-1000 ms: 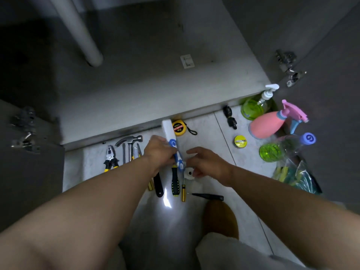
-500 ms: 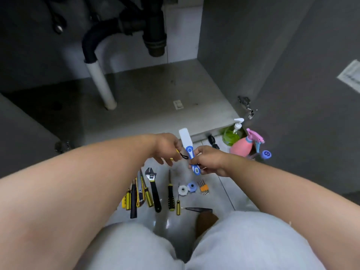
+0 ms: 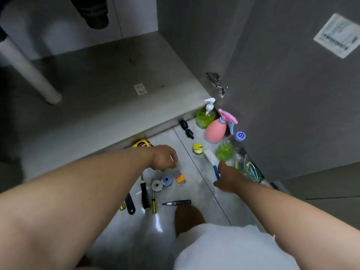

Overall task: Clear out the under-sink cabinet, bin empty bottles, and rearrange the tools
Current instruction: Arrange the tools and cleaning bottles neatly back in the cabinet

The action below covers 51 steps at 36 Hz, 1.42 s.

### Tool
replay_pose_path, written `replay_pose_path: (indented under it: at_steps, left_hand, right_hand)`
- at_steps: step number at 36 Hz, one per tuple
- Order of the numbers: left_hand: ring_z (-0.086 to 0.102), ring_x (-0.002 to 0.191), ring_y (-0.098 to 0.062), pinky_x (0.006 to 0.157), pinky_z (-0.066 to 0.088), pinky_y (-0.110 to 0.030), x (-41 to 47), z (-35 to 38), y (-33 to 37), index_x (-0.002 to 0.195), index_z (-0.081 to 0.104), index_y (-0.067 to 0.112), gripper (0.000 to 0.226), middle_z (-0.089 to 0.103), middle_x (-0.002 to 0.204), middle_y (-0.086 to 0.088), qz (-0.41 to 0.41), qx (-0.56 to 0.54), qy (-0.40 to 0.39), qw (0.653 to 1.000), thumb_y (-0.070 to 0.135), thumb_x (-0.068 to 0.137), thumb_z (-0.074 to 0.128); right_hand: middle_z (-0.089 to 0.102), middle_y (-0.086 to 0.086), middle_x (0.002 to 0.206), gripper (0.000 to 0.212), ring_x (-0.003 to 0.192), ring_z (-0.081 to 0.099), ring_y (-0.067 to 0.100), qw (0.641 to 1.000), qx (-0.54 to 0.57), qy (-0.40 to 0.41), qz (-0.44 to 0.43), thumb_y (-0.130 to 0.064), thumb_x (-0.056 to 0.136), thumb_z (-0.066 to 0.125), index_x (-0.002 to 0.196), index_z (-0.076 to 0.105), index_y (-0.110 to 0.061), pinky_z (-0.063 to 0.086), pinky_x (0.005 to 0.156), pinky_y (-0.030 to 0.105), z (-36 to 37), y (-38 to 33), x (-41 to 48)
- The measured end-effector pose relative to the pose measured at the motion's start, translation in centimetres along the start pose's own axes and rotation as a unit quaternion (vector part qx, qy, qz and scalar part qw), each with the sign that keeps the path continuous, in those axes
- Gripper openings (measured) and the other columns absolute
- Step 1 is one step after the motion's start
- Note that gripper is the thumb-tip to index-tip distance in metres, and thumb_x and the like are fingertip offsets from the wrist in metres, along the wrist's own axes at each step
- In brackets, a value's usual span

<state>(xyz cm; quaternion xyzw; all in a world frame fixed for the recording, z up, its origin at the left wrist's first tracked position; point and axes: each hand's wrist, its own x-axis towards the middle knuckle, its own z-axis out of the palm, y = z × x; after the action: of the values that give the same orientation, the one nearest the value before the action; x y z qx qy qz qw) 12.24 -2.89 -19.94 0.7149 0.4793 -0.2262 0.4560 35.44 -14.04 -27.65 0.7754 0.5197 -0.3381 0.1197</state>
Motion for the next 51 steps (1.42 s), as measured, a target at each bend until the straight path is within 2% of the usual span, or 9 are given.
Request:
replay_pose_path:
  at_steps: [7, 12, 18, 25, 30, 33, 36, 46, 51]
  left_hand:
    - [0.054, 0.100, -0.018, 0.078, 0.041, -0.023, 3.6, 2.8, -2.2, 0.118, 0.066, 0.006, 0.025, 0.056, 0.116, -0.006, 0.023, 0.040, -0.014, 0.999, 0.020, 0.102, 0.054]
    - [0.052, 0.125, -0.023, 0.093, 0.042, -0.026, 5.6, 4.4, -3.8, 0.134, 0.059, 0.012, 0.034, 0.053, 0.141, -0.008, 0.016, 0.016, 0.010, 1.000, 0.021, 0.101, 0.055]
    - [0.053, 0.120, -0.031, 0.098, 0.048, -0.036, 6.8, 6.9, -6.3, 0.141, 0.050, 0.017, 0.048, 0.044, 0.137, -0.015, 0.004, 0.005, 0.048, 0.999, 0.024, 0.096, 0.066]
    - [0.042, 0.129, -0.031, 0.104, 0.047, -0.049, 6.3, 9.6, -9.1, 0.144, 0.041, 0.022, 0.070, 0.038, 0.136, -0.010, -0.024, 0.026, 0.100, 0.994, 0.031, 0.085, 0.077]
    - [0.040, 0.128, -0.030, 0.100, 0.051, -0.047, 5.8, 11.2, -11.3, 0.143, 0.038, 0.025, 0.074, 0.035, 0.136, -0.008, -0.055, 0.023, 0.125, 0.990, 0.031, 0.082, 0.080]
    - [0.043, 0.123, -0.028, 0.095, 0.051, -0.044, 5.7, 11.7, -12.1, 0.137, 0.044, 0.026, 0.063, 0.039, 0.131, -0.006, -0.045, 0.036, 0.132, 0.990, 0.032, 0.083, 0.076]
    - [0.047, 0.119, -0.027, 0.094, 0.049, -0.042, 5.8, 11.9, -12.4, 0.132, 0.049, 0.029, 0.057, 0.046, 0.127, -0.003, -0.022, 0.067, 0.149, 0.986, 0.038, 0.082, 0.075]
    - [0.058, 0.113, -0.025, 0.095, 0.046, -0.041, 6.5, 11.8, -13.2, 0.119, 0.057, 0.030, 0.037, 0.064, 0.115, 0.000, -0.006, 0.066, 0.179, 0.982, 0.050, 0.089, 0.067]
    - [0.060, 0.109, -0.023, 0.095, 0.042, -0.039, 6.5, 11.3, -13.4, 0.112, 0.060, 0.033, 0.029, 0.068, 0.110, 0.003, -0.007, -0.009, 0.197, 0.980, 0.046, 0.088, 0.071]
  right_hand:
    - [0.064, 0.012, 0.115, 0.048, 0.104, 0.064, 0.031, 0.998, -0.043, 0.010, 0.041, -0.032, 0.087, 0.070, 0.119, 0.038, -0.014, 0.042, 0.072, 0.033, 2.7, 0.0, 2.4]
    - [0.062, 0.014, 0.121, 0.045, 0.112, 0.062, 0.032, 0.995, -0.029, 0.033, 0.084, -0.025, 0.090, 0.065, 0.125, 0.040, -0.011, 0.045, 0.080, 0.034, 4.1, -0.3, 3.7]
    - [0.057, 0.017, 0.126, 0.046, 0.118, 0.059, 0.034, 0.991, -0.012, 0.050, 0.125, -0.020, 0.093, 0.063, 0.130, 0.038, -0.010, 0.049, 0.094, 0.040, 5.0, -0.5, 4.9]
    - [0.044, 0.020, 0.131, 0.050, 0.115, 0.058, 0.042, 0.976, 0.067, 0.143, 0.147, -0.008, 0.092, 0.058, 0.134, 0.029, -0.009, 0.050, 0.091, 0.046, 6.9, -2.3, 5.2]
    - [0.044, 0.017, 0.123, 0.043, 0.092, 0.062, 0.043, 0.980, 0.098, 0.172, -0.020, -0.017, 0.089, 0.064, 0.123, 0.040, -0.006, 0.041, 0.069, 0.037, 8.2, -5.0, 4.5]
    - [0.044, 0.009, 0.116, 0.044, 0.085, 0.060, 0.034, 0.971, 0.128, 0.107, -0.172, -0.019, 0.085, 0.068, 0.122, 0.046, -0.014, 0.049, 0.068, 0.036, 8.8, -6.9, 4.3]
    - [0.044, 0.005, 0.121, 0.053, 0.087, 0.062, 0.025, 0.963, 0.121, 0.054, -0.233, -0.024, 0.084, 0.070, 0.131, 0.047, -0.024, 0.054, 0.074, 0.032, 9.4, -9.1, 4.5]
    - [0.051, 0.004, 0.099, 0.015, 0.081, 0.060, 0.025, 0.953, 0.069, 0.077, -0.285, -0.020, 0.090, 0.067, 0.104, 0.062, -0.018, 0.043, 0.066, 0.026, 9.4, -12.0, 7.2]
    - [0.054, 0.014, 0.098, 0.011, 0.083, 0.059, 0.035, 0.956, 0.120, 0.153, -0.218, -0.014, 0.087, 0.066, 0.098, 0.065, -0.014, 0.045, 0.070, 0.033, 5.8, -14.1, 10.8]
